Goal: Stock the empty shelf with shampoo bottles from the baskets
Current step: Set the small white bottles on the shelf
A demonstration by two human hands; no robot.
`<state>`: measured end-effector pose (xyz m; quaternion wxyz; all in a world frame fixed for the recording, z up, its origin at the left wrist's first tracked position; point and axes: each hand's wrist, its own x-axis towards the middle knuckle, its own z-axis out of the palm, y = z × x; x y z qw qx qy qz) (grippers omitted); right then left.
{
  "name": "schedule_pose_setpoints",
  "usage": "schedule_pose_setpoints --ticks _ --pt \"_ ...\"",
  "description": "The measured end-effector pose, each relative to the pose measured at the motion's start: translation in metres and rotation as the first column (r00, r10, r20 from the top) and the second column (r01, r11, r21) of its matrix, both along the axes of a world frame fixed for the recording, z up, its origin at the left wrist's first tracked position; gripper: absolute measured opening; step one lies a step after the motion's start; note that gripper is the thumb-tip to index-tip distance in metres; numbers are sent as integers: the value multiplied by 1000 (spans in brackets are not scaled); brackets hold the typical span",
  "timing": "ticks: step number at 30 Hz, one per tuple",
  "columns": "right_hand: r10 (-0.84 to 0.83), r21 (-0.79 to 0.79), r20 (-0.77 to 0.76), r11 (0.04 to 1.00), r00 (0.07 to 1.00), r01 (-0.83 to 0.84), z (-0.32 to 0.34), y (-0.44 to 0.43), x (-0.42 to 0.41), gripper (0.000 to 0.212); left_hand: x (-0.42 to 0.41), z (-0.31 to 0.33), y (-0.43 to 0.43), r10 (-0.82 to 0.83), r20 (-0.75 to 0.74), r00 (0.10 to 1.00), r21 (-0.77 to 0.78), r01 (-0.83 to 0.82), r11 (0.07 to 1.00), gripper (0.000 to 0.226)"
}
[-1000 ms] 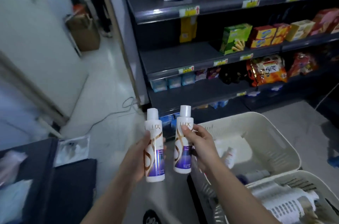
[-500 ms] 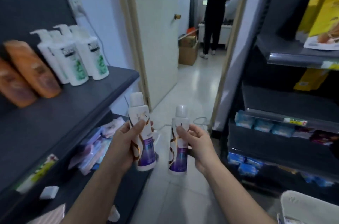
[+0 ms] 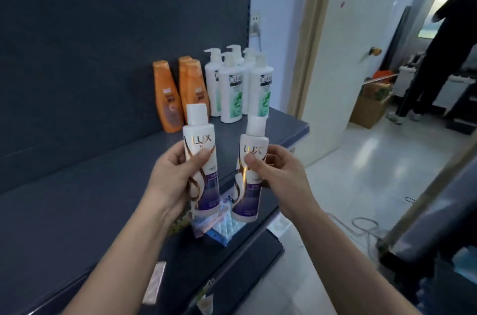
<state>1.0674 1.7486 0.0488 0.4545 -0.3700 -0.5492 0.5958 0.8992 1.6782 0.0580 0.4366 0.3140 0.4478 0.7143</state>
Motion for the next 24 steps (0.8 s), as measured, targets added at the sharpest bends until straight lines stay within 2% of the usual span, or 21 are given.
schedule_pose_setpoints --ticks 3,12,18,24 --pt "68 37 10 997 998 -69 4 16 -37 27 -39 1 0 118 -49 992 -13 -119 993 53" --pt "293 139 100 942 951 -305 10 72 -122 24 -105 4 14 369 -189 910 -81 -389 918 26" --pt "427 163 112 883 897 -440 4 106 -171 32 -140 -3 28 484 -277 830 -89 -524 847 28" --pt "516 178 153 824 843 -537 -5 124 -210 33 -166 -12 36 500 -401 767 -132 -589 797 22"
